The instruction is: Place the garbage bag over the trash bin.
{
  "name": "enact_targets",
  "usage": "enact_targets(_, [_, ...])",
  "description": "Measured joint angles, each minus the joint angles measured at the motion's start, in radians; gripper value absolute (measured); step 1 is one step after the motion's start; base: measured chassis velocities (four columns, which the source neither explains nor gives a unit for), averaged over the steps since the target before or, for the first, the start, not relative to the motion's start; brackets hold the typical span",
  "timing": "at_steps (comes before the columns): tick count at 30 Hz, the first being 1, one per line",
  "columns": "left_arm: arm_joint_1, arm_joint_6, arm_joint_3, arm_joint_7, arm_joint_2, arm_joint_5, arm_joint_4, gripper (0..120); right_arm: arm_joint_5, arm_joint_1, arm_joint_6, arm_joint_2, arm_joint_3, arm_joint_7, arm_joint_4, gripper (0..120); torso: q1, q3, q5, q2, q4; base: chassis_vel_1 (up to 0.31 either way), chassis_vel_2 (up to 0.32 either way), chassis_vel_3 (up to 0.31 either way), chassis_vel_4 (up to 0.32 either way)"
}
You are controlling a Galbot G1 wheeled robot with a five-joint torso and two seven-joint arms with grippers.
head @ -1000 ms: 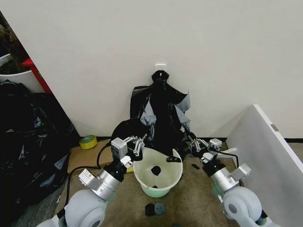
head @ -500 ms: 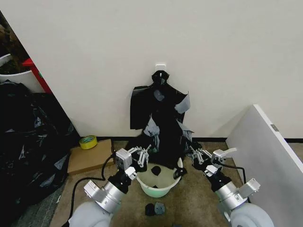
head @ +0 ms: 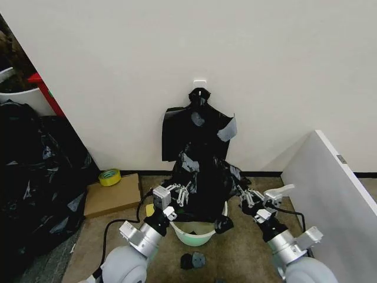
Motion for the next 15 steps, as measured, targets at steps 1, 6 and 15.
enact_targets(1, [-0.002,0.000,0.004,-0.001,-0.005,0.001,0.007,0,-0.002,0.001,0.000,0.001,-0.001,0.001,-0.002,0,0.000,0.000,-0.0001,0.000,0.0000,0.000,0.000,0.000,0.000])
enact_targets(6, [-0.004,0.000,0.029,-0.012,-0.039,0.005,0.052,0,-0.058,-0.021,0.006,0.014,-0.037,0.010,-0.025,0,0.000,0.000,-0.0001,0.000,-0.0004,0.000,0.000,0.000,0.000])
enact_targets(15, [0.031,0.037,0.039,-0.072,-0.069,0.006,0.089,0,-0.118,-0.067,-0.030,0.026,-0.057,0.081,-0.051,0,0.000,0.000,-0.0001,0.000,-0.0003,0.000,0.000,0.000,0.000])
